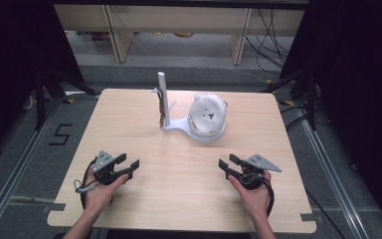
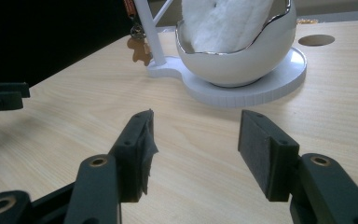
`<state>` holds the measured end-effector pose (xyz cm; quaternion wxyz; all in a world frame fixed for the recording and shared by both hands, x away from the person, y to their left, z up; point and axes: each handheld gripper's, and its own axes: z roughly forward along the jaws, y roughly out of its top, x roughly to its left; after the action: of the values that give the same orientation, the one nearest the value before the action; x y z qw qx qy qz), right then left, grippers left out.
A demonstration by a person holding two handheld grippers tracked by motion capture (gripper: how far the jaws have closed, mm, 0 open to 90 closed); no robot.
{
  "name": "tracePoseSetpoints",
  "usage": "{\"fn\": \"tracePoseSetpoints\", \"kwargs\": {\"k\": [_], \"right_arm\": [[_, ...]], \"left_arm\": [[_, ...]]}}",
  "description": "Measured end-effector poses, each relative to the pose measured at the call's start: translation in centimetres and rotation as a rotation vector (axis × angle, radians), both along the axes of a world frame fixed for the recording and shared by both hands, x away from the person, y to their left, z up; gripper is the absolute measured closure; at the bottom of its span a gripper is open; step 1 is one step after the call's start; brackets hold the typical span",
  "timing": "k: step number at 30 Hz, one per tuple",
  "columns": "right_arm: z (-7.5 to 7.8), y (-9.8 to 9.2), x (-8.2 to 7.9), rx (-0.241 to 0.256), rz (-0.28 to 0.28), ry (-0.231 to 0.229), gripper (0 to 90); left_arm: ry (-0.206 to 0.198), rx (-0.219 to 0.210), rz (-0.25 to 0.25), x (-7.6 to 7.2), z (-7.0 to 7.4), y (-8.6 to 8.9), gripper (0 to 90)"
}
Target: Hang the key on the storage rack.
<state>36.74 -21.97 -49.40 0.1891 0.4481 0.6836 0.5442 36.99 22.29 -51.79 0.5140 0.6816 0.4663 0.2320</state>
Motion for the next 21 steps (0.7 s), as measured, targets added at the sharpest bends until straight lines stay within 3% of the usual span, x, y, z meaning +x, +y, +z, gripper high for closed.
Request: {"fn": "tracePoseSetpoints", "kwargs": {"k": [3, 5, 7, 9, 12, 21], "right_arm": [[-0.1, 0.03, 0.01, 0.005, 0.002, -0.004, 46.7], [-0.12, 0.25, -0.23, 0.045, 0.002, 0.028, 46.7], [-0.24, -0.03, -0.08, 0.021, 0.013, 0.007, 46.7], [-0.24, 0.04, -0.26, 0.032, 0.001, 0.026, 46.7], [-0.46, -0.05, -0.13, 0.025, 0.007, 0.005, 46.7], [-0.73, -0.06, -0.16, 0.011, 0.004, 0.011, 46.7]], "left_arm": [[-0.03, 0.019, 0.006, -0.35, -0.24, 0.11, 36.6], [-0.034, 0.006, 0.009, -0.53, -0.45, 0.08, 36.4], [-0.052, -0.005, 0.015, -0.68, -0.48, 0.0, 36.2], [-0.054, -0.002, 0.016, -0.76, -0.44, 0.02, 35.9], [-0.06, -0.007, 0.02, -0.82, -0.46, 0.03, 35.8], [-0.065, -0.003, 0.026, -0.86, -0.46, 0.0, 35.8]]}}
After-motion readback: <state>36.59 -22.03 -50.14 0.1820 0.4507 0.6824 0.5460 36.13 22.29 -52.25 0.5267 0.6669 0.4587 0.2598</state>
